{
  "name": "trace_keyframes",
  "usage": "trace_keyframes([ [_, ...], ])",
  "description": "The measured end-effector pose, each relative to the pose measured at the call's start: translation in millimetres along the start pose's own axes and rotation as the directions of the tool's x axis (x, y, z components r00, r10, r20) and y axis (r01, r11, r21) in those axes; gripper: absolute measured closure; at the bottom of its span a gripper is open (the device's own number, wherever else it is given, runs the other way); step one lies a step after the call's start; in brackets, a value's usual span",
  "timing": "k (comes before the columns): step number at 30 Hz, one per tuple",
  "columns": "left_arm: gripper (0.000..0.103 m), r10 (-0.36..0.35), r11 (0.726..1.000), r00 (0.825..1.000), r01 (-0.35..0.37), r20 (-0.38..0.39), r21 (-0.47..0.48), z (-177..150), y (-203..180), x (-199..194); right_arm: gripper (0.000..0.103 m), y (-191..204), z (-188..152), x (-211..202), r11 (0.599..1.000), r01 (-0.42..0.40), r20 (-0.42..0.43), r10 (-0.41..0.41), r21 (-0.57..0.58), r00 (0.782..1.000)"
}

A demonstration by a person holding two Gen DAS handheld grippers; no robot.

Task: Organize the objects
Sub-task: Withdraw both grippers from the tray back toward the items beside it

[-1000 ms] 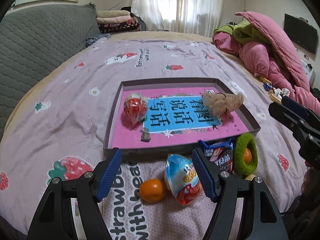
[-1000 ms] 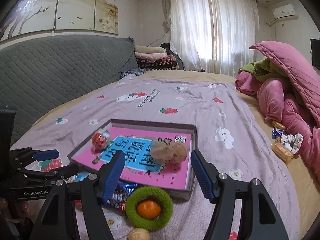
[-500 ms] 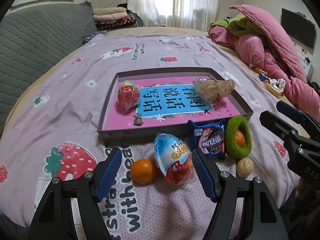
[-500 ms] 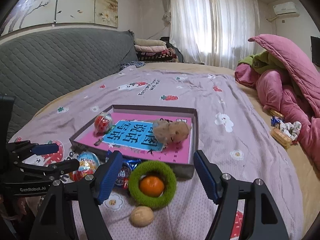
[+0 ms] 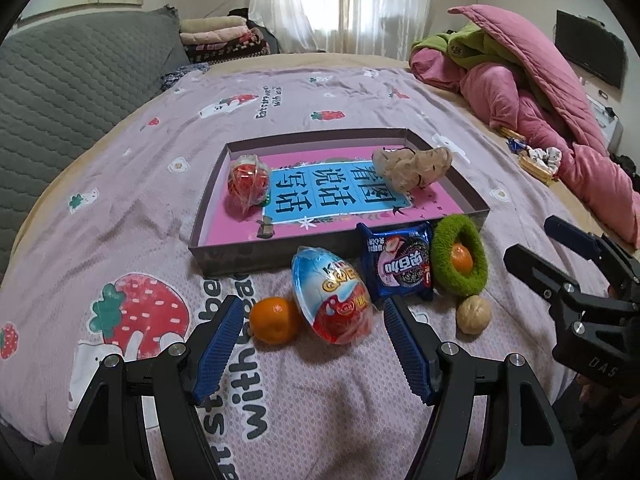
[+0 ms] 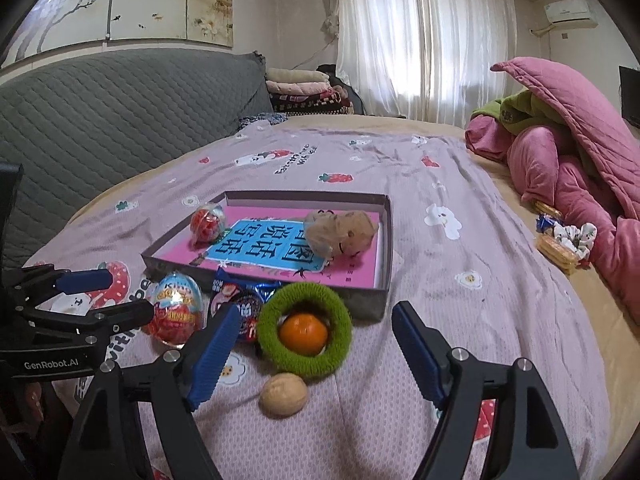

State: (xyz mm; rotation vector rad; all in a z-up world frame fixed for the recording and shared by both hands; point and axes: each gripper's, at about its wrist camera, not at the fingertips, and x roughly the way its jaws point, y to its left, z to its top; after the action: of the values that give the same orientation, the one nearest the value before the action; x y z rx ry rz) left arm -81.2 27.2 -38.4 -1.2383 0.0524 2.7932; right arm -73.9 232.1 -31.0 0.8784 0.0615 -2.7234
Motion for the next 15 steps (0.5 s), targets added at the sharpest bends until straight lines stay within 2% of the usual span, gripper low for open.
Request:
trace_keyframes([
  [15, 0.029, -0.01, 1.0, 0.999, 0.01, -0.033, 0.001, -16.6, 3.9, 1.1, 0.025, 2.5, -15.6, -3.9, 1.0, 0.011, -0.033, -0.011, -0.006, 0.999],
])
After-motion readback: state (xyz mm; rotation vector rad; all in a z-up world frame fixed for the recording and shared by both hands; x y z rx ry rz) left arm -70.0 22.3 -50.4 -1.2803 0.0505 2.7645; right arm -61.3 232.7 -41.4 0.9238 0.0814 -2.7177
